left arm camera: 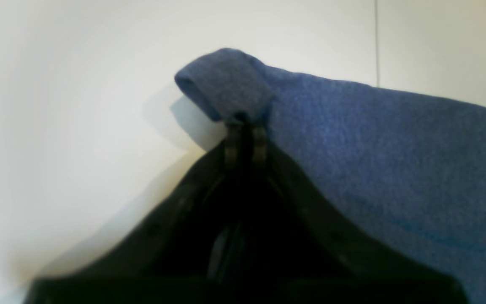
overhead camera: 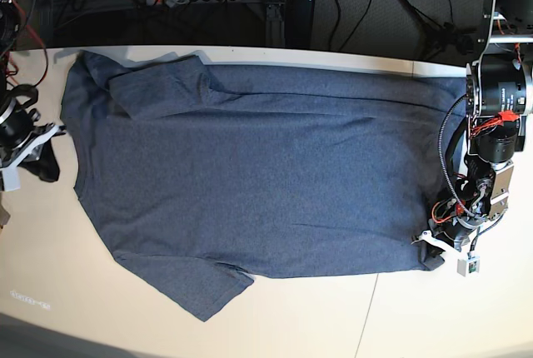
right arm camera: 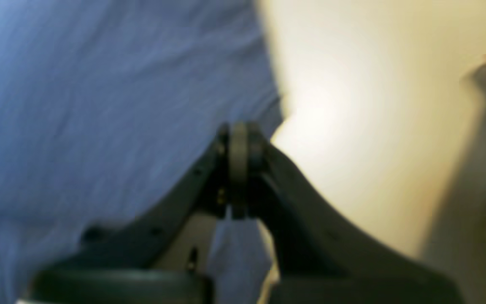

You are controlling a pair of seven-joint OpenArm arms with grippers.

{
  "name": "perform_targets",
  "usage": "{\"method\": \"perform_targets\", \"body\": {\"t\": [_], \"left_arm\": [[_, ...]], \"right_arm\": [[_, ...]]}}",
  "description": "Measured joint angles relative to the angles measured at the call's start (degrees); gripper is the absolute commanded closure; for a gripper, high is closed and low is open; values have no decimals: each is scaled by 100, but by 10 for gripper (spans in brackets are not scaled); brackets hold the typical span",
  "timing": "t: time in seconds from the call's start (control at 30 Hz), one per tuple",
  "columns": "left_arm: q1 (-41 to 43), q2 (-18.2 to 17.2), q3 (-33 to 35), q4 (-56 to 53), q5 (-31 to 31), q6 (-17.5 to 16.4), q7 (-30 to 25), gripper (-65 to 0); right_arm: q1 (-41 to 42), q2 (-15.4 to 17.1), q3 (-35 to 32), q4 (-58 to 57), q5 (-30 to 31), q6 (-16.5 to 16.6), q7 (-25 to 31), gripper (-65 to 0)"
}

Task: Fold the T-shirt properly
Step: 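Open the right gripper and move it to the opposite edge near the sleeve, then grasp the shirt edge beside the sleeve with the right gripper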

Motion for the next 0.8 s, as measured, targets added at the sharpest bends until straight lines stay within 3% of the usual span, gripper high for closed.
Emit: {"method": "perform_targets", "body": {"t": [0.17,0.33,0.4,0.47,0.63,0.8], "left_arm": [[-4,-13,0,0,-11,-26,55,0],[-9,-11,0,0,-13,-42,107,0],[-7,-13,0,0,-20,-44,107,0],[-7,-11,0,2,-22,-46,116,0],[-7,-13,0,2,-35,-48,142,0],[-7,-13,0,2,-31,-50,146,0]], "right_arm": [[1333,173,24,-1558,-2,0,7,0],[2918,232,37,-3709,-52,2,398,0],[3475,240,46,-4509,-236,9,586,-192],[3930,236,17,-5263,-424,7,732,-325],[4627,181,-317,-6909,-455,2,973,-344],[4905,-190,-365,-7639,-551,4,997,-345]]}}
